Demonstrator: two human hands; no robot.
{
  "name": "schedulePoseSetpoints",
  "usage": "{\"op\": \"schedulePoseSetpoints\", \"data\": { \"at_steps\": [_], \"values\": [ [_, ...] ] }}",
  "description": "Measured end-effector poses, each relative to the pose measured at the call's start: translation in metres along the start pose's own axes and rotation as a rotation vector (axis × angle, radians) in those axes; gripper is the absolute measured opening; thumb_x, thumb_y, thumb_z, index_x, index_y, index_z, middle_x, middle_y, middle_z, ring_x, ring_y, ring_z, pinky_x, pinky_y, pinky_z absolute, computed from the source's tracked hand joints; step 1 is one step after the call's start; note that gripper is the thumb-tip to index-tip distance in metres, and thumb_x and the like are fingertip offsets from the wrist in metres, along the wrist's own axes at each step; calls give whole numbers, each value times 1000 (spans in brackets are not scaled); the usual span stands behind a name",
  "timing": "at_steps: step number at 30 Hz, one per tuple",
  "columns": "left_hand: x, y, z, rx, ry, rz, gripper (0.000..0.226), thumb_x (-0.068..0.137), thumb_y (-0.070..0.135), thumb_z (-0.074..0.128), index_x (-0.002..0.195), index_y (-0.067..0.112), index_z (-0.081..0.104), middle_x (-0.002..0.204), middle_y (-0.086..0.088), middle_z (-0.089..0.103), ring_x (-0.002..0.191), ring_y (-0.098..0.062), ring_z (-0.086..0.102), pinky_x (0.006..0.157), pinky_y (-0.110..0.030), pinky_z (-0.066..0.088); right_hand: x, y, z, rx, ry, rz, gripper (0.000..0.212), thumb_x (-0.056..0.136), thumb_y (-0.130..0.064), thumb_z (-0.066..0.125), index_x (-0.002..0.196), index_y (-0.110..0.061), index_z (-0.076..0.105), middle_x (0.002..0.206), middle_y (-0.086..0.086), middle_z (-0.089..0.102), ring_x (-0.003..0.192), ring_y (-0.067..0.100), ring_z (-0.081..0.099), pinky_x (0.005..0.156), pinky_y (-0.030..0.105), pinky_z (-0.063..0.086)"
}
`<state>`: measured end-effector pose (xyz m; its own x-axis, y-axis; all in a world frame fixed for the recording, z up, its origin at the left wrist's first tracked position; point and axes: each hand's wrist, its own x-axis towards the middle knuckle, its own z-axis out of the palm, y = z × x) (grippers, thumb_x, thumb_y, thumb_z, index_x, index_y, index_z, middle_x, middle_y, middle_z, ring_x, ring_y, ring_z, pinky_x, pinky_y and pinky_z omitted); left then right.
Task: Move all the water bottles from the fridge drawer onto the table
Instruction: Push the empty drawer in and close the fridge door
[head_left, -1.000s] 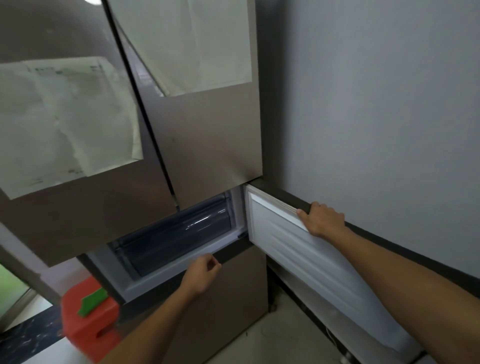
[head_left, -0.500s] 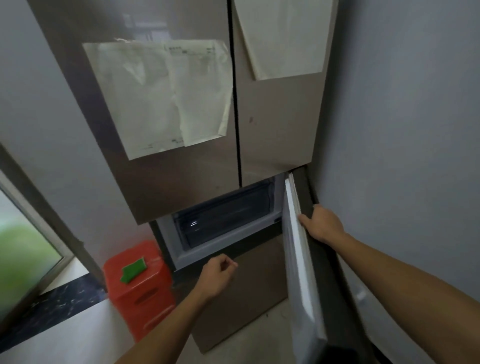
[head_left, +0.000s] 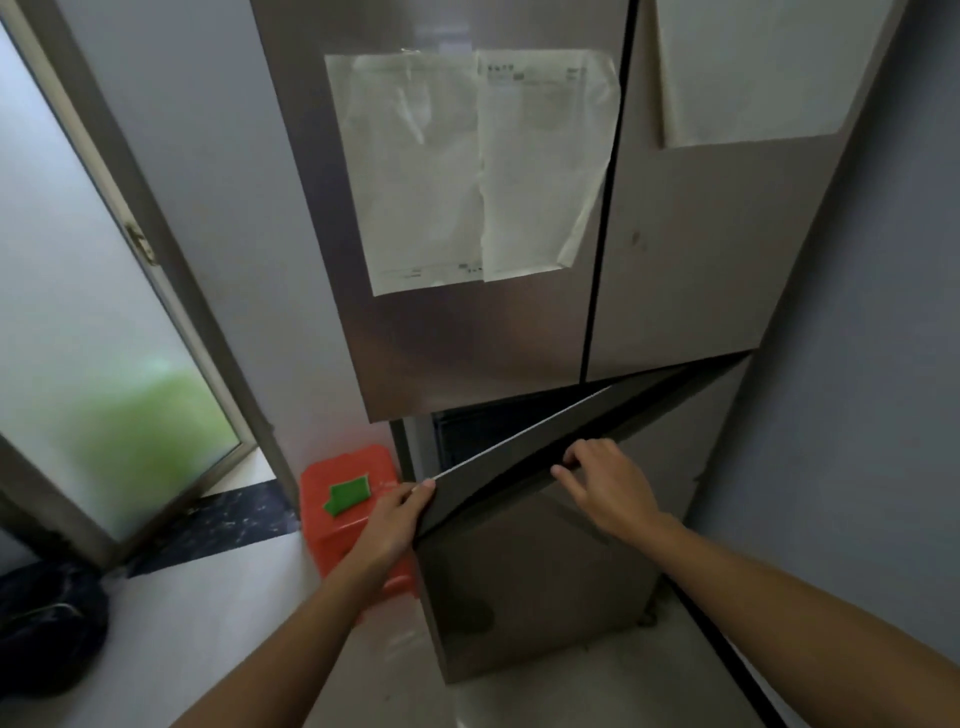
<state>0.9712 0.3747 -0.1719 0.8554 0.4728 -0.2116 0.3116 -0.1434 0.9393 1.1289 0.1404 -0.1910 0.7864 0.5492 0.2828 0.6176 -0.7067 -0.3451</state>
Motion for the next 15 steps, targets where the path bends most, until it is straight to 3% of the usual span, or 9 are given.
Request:
{"op": "schedulePoseSetpoints", "data": {
  "at_steps": [4, 7, 9, 12, 15],
  "values": [
    [18, -5, 2, -39, 301, 23, 26, 99, 39, 41, 102, 19, 57, 103, -8, 60, 90, -20, 59, 70, -30, 48, 20, -12, 20, -24, -58, -215, 41, 92, -53, 44, 113, -21, 58, 106, -1, 59, 102, 18, 51, 79, 34, 44],
    [29, -8, 11, 11, 486, 44, 47, 97, 47, 40, 137, 22, 37, 132, -9, 51, 115, -27, 54, 96, -47, 48, 38, -12, 30, -42, -62, -271, 39, 94, -47, 46, 120, -20, 57, 112, 0, 58, 106, 21, 52, 82, 37, 44],
    [36, -7, 16, 34, 568, 51, 58, 96, 47, 44, 146, 24, 25, 143, -9, 44, 125, -29, 48, 105, -50, 40, 49, -11, 35, -26, -47, -297, 36, 95, -39, 49, 122, -18, 58, 113, 2, 59, 107, 24, 53, 81, 39, 44],
    [47, -4, 21, 98, 615, 56, 60, 95, 38, 51, 146, 21, 24, 146, -8, 40, 130, -28, 44, 108, -47, 38, 63, -12, 41, -40, -60, -313, 38, 96, -35, 48, 129, -17, 55, 119, 4, 58, 114, 25, 51, 85, 39, 42],
    [62, 3, 19, 131, 636, 34, 60, 94, 25, 57, 144, 18, 25, 145, -10, 41, 130, -29, 44, 101, -31, 33, 73, -15, 49, -61, -105, -293, 44, 99, -35, 41, 138, -17, 45, 131, 3, 50, 124, 24, 42, 92, 39, 38]
  ]
}}
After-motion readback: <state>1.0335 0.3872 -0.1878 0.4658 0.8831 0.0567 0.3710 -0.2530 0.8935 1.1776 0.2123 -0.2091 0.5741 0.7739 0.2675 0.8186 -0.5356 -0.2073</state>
